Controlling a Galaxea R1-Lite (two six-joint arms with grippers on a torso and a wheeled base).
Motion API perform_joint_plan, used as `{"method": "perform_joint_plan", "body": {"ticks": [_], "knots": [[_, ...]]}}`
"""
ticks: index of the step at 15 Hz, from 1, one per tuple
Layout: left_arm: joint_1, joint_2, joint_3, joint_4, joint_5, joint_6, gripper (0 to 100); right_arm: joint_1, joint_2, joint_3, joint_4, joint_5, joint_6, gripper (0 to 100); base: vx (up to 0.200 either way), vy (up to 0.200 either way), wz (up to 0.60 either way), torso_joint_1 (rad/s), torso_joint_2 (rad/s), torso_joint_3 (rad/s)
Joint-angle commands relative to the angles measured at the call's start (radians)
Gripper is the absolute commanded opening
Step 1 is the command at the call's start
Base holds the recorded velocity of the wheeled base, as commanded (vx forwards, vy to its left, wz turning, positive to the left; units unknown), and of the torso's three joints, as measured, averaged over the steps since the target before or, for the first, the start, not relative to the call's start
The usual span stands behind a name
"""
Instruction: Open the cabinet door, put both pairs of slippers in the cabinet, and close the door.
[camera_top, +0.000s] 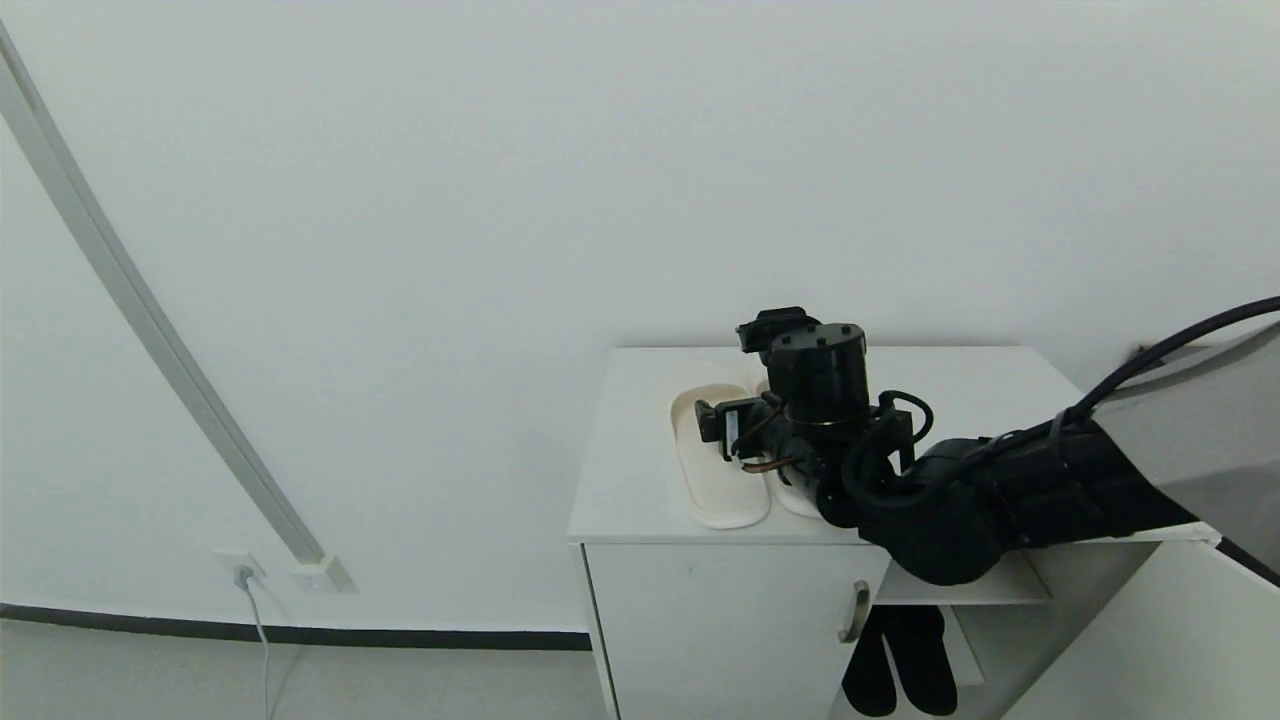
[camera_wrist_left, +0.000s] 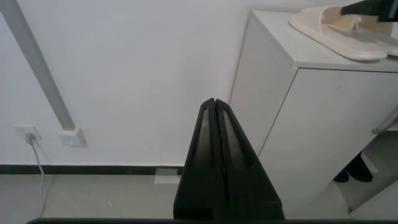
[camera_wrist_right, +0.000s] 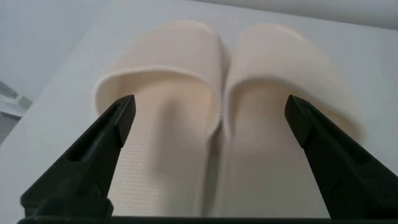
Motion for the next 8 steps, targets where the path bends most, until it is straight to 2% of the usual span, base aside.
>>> {"method": "perform_joint_plan", "body": {"ticks": [1, 8], "knots": [[0.0, 0.0, 0.0, 0.0, 0.0, 0.0, 0, -0.009, 0.045, -0.049, 0.018, 0.004, 0.001, 100, 0.0, 0.0, 0.0, 0.0, 0.0, 0.0], [0.0, 0.0, 0.0, 0.0, 0.0, 0.0, 0, -0.035, 0.131, -0.156, 0.044, 0.005, -0.002, 100, 0.0, 0.0, 0.0, 0.0, 0.0, 0.0]]}}
